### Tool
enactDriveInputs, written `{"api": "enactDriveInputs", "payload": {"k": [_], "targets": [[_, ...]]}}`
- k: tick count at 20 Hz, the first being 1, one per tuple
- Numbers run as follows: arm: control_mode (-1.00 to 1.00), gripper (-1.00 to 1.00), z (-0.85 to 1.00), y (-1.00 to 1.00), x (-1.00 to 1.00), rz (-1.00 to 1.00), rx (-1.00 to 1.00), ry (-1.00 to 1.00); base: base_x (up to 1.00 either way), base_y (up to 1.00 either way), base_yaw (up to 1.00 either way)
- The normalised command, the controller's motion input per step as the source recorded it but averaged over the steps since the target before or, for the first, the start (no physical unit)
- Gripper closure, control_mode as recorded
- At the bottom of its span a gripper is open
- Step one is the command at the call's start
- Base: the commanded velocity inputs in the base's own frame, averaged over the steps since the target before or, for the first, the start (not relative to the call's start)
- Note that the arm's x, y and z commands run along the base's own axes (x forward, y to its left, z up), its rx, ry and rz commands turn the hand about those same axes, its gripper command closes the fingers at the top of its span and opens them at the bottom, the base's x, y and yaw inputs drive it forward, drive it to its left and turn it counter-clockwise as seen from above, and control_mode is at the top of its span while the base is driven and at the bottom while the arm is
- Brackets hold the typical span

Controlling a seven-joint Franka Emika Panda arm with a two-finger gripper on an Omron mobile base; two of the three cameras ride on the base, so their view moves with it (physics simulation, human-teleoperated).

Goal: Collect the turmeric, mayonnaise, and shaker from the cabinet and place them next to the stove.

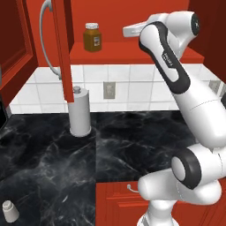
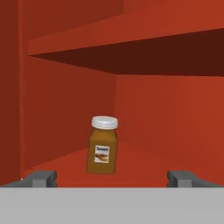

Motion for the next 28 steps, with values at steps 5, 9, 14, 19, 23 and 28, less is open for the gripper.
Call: {"api": "enactDriveInputs", "payload": {"k": [5, 9, 14, 19, 23, 28], "targets": [[-1.00, -1.00, -0.02, 0.26, 0.13, 0.00, 0.00, 0.00, 0.00, 0.00, 0.00], [-1.00, -1.00, 0.00, 0.01, 0.00, 0.00, 0.00, 0.00, 0.00, 0.00, 0.00], [-1.00, -1.00, -0.12, 0.00, 0.01, 0.00, 0.00, 0.01, 0.00, 0.00, 0.00], [-1.00, -1.00, -0.13, 0.01, 0.09, 0.00, 0.03, 0.04, 0.00, 0.00, 0.00], [-1.00, -1.00, 0.00, 0.00, 0.12, 0.00, 0.02, 0.00, 0.00, 0.00, 0.00], [-1.00, -1.00, 0.02, 0.09, 0.22, 0.00, 0.00, 0.00, 0.00, 0.00, 0.00]]}}
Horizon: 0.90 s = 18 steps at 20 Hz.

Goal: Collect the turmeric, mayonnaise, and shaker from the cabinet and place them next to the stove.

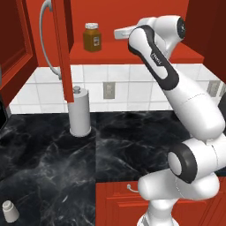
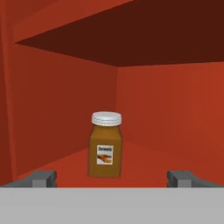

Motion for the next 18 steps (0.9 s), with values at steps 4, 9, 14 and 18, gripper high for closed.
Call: {"api": "enactDriveInputs", "payload": {"k": [4, 9, 14, 18], "targets": [[-1.00, -1.00, 0.00, 0.16, 0.29, 0.00, 0.00, 0.00, 0.00, 0.00, 0.00], [-1.00, -1.00, 0.00, 0.20, 0.32, 0.00, 0.01, 0.00, 0.00, 0.00, 0.00], [-1.00, -1.00, 0.00, 0.14, 0.33, 0.00, 0.01, 0.00, 0.00, 0.00, 0.00], [-1.00, -1.00, 0.00, 0.13, 0.30, 0.00, 0.00, 0.01, 0.00, 0.00, 0.00]]}}
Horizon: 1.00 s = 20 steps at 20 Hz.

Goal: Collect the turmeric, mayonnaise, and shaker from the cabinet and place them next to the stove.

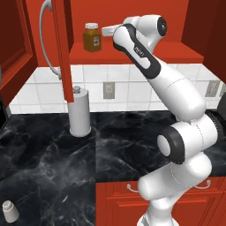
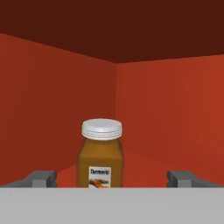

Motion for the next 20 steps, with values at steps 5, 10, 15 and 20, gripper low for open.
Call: {"api": "enactDriveInputs", "payload": {"k": [5, 10, 15, 20], "targets": [[-1.00, -1.00, -0.02, 0.19, 0.24, 0.00, 0.00, 0.03, 0.00, 0.00, 0.00], [-1.00, -1.00, -0.02, 0.24, 0.19, 0.00, 0.00, 0.05, 0.00, 0.00, 0.00], [-1.00, -1.00, 0.00, 0.14, 0.18, 0.00, 0.00, 0.05, 0.00, 0.00, 0.00], [-1.00, -1.00, -0.01, 0.11, 0.16, 0.00, 0.00, 0.06, 0.00, 0.00, 0.00]]}}
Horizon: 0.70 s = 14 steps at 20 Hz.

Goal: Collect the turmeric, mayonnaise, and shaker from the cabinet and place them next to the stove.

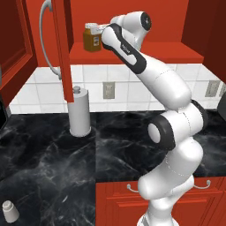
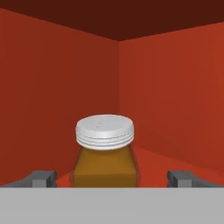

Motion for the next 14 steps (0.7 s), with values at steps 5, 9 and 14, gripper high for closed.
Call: {"api": "enactDriveInputs", "payload": {"k": [5, 9, 14], "targets": [[-1.00, -1.00, -0.02, 0.13, 0.13, 0.00, 0.00, 0.08, 0.00, 0.00, 0.00], [-1.00, -1.00, 0.00, 0.13, 0.18, 0.00, 0.00, 0.07, 0.00, 0.00, 0.00], [-1.00, -1.00, -0.05, 0.02, 0.20, 0.00, 0.00, 0.05, 0.00, 0.00, 0.00]]}}
